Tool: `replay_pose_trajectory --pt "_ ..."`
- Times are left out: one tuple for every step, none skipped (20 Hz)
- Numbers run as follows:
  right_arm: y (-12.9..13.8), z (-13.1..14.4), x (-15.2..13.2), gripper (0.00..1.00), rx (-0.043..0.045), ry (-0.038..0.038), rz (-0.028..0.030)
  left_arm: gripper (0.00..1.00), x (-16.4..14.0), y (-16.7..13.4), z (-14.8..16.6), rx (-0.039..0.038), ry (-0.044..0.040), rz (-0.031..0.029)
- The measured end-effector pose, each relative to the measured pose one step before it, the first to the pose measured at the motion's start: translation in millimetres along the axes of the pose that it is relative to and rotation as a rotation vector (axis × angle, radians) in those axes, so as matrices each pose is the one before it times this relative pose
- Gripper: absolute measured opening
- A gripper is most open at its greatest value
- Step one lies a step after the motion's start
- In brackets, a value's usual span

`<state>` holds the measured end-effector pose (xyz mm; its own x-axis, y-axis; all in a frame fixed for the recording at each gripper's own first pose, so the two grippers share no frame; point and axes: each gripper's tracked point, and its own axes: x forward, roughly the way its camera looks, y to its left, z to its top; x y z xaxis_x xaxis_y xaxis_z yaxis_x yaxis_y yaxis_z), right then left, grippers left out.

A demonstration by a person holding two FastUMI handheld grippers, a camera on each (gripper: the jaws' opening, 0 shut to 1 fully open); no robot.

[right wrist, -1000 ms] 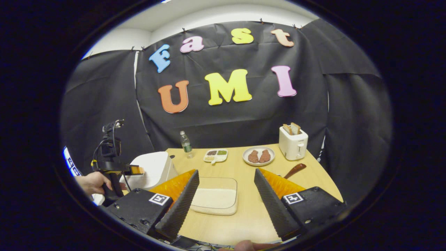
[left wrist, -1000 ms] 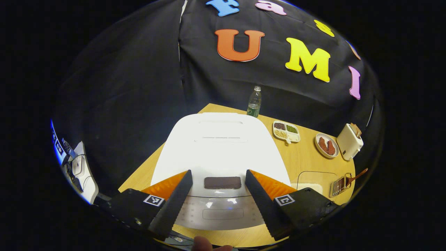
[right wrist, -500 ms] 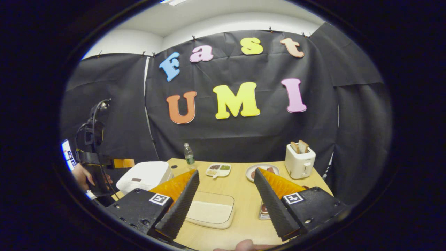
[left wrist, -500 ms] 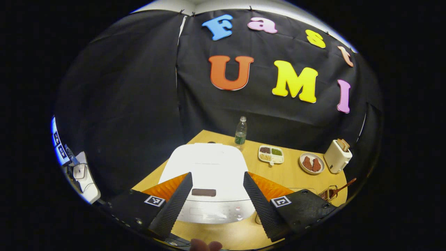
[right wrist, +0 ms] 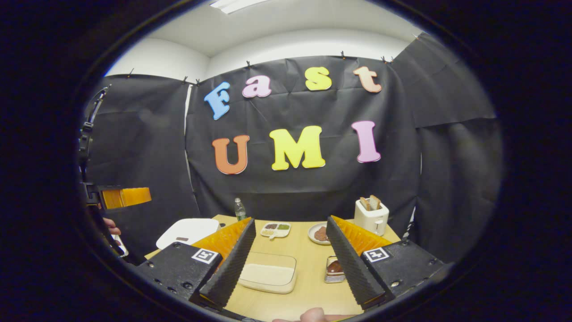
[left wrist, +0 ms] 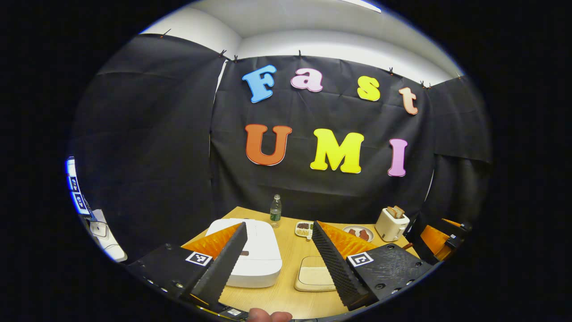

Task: Close the left gripper, press the button to open the rice cooker; take a wooden spoon from the chopstick holder with the right hand, scoop a spoonful of rice and pour it into the rice cooker, then put the wooden spoon back into the chopstick holder.

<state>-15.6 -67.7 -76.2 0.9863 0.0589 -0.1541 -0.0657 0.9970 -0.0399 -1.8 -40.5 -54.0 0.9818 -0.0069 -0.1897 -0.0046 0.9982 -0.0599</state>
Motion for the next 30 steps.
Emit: replay_pose_trajectory --pt "4.57 2.29 -16.83 0.96 -0.00420 -0.00543 -0.01325 0.95 -17.00 -0.96 0.54 0.00525 -0.00264 -0.01592" --pt "4.93 5.44 -16.02 0.96 -0.00082 -0.01584 -0.00837 0.95 -18.20 0.61 -0.36 0.00627 -0.00937 -0.01408" --pt "5.20 3.99 -15.33 0.96 -0.00590 -0.01401 -0.01073 0.95 -15.30 -0.56 -0.09 0.00890 -0.01334 -0.01645" --pt "2.41 0.48 -15.23 0.96 -0.01215 -0.00455 -0.01477 0.95 -14.17 -2.18 -0.85 0.00731 -0.00993 -0.01893" --pt "3.21 -2.57 -16.59 1.00 -0.00744 0.00247 -0.01144 0.95 -13.45 -2.62 -2.56 0.00695 -0.00206 -0.01864" --pt "4.10 -1.36 -14.55 1.00 -0.00336 0.00447 -0.00834 0.94 -10.77 -4.39 -2.99 0.00151 0.00154 -0.01981" --pt "4.04 -0.59 -12.09 1.00 0.00012 0.00445 -0.00578 0.94 -10.15 -4.86 -2.25 -0.00075 -0.00199 -0.02018" --pt "3.80 0.72 -12.36 1.00 -0.00274 0.00501 -0.00247 0.95 -9.40 -5.15 2.65 -0.00059 -0.00518 -0.02171" --pt "1.39 1.69 -9.36 1.00 -0.00331 -0.00162 -0.00296 0.95 -8.72 -4.39 2.23 0.00071 -0.00524 -0.01488" --pt "0.95 2.47 -8.32 1.00 -0.00259 -0.00548 -0.00293 0.95 -7.41 -3.12 2.49 0.00081 -0.00890 -0.00802" --pt "1.42 2.15 -5.85 1.00 -0.00172 -0.00702 -0.00100 0.95 -6.37 -3.37 2.56 -0.00589 -0.00749 -0.00740" --pt "-0.11 2.26 -3.43 1.00 0.00101 -0.00423 -0.00503 0.94 -6.78 -2.34 0.45 -0.00976 -0.00936 -0.01066" --pt "-0.28 -0.10 -2.71 1.00 0.00295 0.00152 -0.00220 0.94 -2.96 -3.72 0.97 -0.00518 -0.00281 -0.00580" --pt "0.24 -0.41 -2.70 0.96 0.00409 0.00558 -0.00116 0.94 -2.21 -2.49 -1.51 -0.00106 0.00787 -0.00376" --pt "0.76 1.73 -3.50 1.00 0.00546 -0.00237 0.00047 0.94 -2.22 -2.94 0.08 -0.00016 0.00559 -0.00676" --pt "-0.35 1.92 -2.81 1.00 0.00236 -0.00410 -0.00353 0.94 -2.71 -2.86 2.95 0.00095 -0.00546 -0.00846" --pt "-2.28 0.69 -2.00 1.00 0.00273 -0.00249 -0.00431 0.94 -0.87 -0.88 1.36 0.00232 -0.00518 -0.00315" --pt "-0.41 -0.34 -4.09 1.00 0.00413 0.00113 -0.00122 0.94 -0.13 -1.71 0.42 0.00138 0.00151 0.00062" --pt "-0.59 -0.98 -3.94 1.00 0.00366 0.00187 0.00040 0.94 -1.30 -1.20 -0.57 0.00118 0.00142 -0.00445" --pt "-1.09 0.75 -1.76 1.00 0.00378 -0.00128 -0.00137 0.94 -1.19 -3.02 1.40 -0.00079 -0.00452 -0.00642" --pt "-0.92 1.38 -0.34 1.00 0.00220 -0.00413 -0.00163 0.94 -0.16 -1.87 1.03 0.00120 -0.00387 -0.00634" --pt "-1.75 1.60 -0.97 1.00 0.00308 -0.00215 -0.00692 0.94 -1.20 -0.87 1.19 0.00409 -0.00132 -0.00223" --pt "-0.57 0.43 -0.79 1.00 0.00558 -0.00180 -0.00205 0.94 -0.86 -0.19 0.51 0.00567 0.00234 0.00225" --pt "1.32 1.81 -0.57 1.00 0.00667 -0.00492 0.00246 0.94 -0.76 0.85 -1.20 0.00395 0.00169 0.00212" --pt "0.28 1.95 -0.52 1.00 0.00095 -0.00614 0.00246 0.94 -0.89 0.10 1.60 0.00017 -0.00452 0.00262" --pt "0.81 1.70 -0.55 1.00 -0.00365 -0.00500 0.00384 0.94 -0.54 1.24 1.99 -0.00114 -0.00573 0.00297" --pt "0.51 -0.36 0.65 1.00 -0.00174 -0.00285 0.00493 0.94 -0.45 -0.04 -0.13 -0.00056 -0.00050 0.00349" --pt "1.82 0.90 1.28 1.00 0.00104 -0.00051 0.00918 0.94 -0.75 -0.46 -0.11 0.00096 0.00117 0.00364" --pt "2.60 -1.38 0.36 1.00 -0.00021 0.00573 0.01028 0.94 -0.31 0.13 -0.81 0.00149 0.00446 0.00123" --pt "0.56 -0.92 -0.29 1.00 -0.00160 0.00027 0.00578 0.94 0.13 -1.54 0.52 0.00126 0.00113 -0.00160"
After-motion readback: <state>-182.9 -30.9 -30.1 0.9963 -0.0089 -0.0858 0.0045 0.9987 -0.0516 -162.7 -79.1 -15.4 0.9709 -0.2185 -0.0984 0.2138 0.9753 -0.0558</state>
